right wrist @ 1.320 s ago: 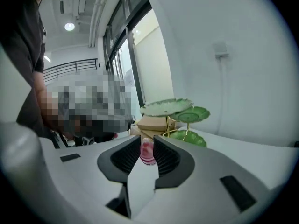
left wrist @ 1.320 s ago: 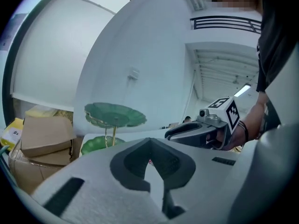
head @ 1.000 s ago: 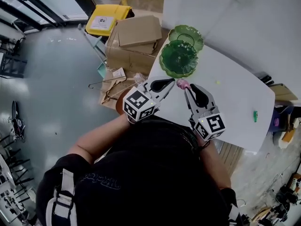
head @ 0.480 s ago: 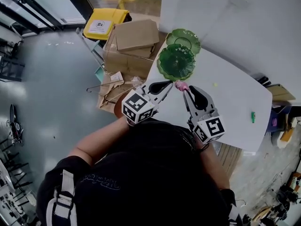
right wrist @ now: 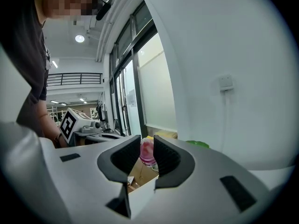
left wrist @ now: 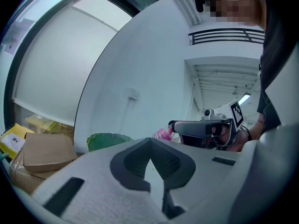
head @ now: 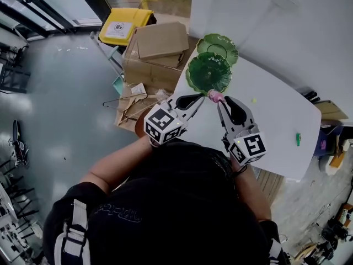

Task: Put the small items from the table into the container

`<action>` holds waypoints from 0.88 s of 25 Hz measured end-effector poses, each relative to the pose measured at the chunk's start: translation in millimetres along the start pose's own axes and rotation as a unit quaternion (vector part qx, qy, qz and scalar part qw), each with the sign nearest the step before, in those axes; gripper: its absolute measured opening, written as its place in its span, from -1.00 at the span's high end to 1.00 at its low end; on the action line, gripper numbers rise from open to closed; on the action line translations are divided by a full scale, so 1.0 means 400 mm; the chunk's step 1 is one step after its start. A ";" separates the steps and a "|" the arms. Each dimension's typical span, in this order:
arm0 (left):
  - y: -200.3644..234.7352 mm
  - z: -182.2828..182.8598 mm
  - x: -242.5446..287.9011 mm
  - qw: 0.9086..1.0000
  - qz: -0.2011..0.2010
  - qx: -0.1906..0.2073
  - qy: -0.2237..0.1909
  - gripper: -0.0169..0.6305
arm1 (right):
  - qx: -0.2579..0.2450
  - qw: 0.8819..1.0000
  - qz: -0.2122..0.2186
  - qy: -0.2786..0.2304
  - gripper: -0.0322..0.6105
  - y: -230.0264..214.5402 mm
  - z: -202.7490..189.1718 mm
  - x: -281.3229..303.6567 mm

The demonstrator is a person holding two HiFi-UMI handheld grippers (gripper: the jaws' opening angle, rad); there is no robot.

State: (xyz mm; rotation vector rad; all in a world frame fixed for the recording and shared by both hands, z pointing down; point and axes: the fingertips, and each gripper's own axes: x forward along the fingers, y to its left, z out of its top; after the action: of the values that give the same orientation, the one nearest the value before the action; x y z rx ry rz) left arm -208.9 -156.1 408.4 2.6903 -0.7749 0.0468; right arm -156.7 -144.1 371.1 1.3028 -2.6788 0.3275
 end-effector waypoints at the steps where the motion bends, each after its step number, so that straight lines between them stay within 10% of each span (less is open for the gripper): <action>1: 0.003 -0.002 0.001 1.000 0.001 -0.001 0.001 0.93 | -0.001 1.000 -0.001 0.002 0.61 -0.005 -0.002 0.004; 22: 0.075 -0.045 0.051 1.000 0.012 -0.013 0.022 0.93 | 0.000 0.999 -0.011 0.035 0.60 -0.109 -0.069 0.122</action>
State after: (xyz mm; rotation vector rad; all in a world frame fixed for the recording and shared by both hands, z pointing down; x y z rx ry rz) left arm -206.2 -184.5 437.3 2.6470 -0.7901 0.1005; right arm -151.2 -200.5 414.3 1.2937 -2.6052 0.3625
